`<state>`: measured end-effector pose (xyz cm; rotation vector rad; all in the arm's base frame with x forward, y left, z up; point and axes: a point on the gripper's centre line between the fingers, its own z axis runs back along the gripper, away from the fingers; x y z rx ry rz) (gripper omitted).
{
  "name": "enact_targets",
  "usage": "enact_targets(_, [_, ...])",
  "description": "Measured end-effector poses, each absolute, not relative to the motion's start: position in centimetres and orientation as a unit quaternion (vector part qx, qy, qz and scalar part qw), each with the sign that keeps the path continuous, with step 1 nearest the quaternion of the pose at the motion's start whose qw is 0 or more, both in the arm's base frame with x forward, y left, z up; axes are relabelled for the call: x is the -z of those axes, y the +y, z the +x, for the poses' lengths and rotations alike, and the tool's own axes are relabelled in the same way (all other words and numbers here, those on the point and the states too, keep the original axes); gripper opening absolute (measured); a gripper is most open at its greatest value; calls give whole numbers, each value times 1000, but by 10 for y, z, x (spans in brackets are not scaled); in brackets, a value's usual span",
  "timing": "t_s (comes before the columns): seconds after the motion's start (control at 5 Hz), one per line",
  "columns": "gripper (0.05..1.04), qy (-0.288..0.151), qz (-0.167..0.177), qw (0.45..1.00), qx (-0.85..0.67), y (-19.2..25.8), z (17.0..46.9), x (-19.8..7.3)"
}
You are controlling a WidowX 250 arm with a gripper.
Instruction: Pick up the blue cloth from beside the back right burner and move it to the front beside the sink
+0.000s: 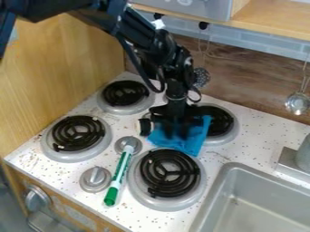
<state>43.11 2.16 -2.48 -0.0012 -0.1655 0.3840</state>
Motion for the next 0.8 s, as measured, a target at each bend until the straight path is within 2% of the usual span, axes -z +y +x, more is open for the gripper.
enact_targets(0.2, [171, -75, -3, 979, -190, 20, 429, 25])
enact_targets(0.4, [87, -80, -17, 978, -190, 18, 430, 16])
enact_targets(0.6, [78, -90, -36, 978, -186, 12, 426, -8])
enact_targets(0.8, [78, -79, -47, 979, -181, 8, 414, -14])
